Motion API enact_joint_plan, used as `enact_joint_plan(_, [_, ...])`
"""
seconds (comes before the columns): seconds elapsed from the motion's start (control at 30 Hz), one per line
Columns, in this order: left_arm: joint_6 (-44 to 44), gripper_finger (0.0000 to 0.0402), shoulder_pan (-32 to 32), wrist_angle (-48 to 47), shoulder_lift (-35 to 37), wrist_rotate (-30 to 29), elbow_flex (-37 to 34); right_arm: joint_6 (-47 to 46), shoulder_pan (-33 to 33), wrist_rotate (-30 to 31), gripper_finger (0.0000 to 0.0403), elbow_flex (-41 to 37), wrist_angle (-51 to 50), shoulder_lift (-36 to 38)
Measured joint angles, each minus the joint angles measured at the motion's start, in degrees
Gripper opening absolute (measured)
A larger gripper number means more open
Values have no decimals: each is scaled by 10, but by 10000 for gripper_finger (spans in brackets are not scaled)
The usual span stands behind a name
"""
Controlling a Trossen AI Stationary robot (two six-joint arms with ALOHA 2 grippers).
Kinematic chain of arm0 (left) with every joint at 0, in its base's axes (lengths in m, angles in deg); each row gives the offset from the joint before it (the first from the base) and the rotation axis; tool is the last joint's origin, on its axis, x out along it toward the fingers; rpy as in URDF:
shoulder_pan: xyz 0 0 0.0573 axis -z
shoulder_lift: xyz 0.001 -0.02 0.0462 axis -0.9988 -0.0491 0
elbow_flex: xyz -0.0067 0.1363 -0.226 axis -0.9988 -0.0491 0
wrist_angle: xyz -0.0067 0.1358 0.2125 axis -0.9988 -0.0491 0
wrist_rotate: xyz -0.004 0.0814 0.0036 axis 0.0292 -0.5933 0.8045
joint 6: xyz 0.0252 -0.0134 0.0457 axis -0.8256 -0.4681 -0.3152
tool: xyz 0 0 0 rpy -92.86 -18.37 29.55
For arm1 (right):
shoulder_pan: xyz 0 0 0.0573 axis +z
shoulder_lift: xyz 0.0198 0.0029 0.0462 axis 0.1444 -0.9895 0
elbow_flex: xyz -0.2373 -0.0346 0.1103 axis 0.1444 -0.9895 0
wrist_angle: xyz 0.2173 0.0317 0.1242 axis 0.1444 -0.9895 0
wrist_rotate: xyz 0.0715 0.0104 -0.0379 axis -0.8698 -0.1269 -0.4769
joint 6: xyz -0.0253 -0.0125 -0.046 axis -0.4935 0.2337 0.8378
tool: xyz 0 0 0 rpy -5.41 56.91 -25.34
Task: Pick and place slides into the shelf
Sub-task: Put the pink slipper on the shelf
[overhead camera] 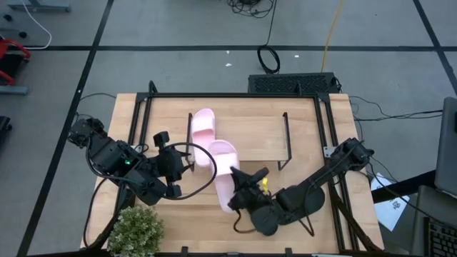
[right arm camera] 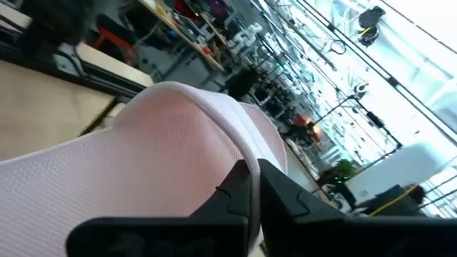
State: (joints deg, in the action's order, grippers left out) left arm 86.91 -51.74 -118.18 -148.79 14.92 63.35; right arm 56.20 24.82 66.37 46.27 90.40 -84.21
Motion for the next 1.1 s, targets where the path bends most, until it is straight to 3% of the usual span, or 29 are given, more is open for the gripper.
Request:
enact_joint_plan(0.17, [0,141,0,0,0,0,0,84,-52,8,0,0,50,0])
enact_joint_plan(0.27, [0,141,0,0,0,0,0,140,-89,58,0,0,81,0])
enact_joint_plan(0.53, [-14,141,0,0,0,1,0,149,-154,58,0,0,77,5])
enact_joint_plan(1.1, [-14,141,0,-3,0,1,0,151,-184,1,0,-3,76,5])
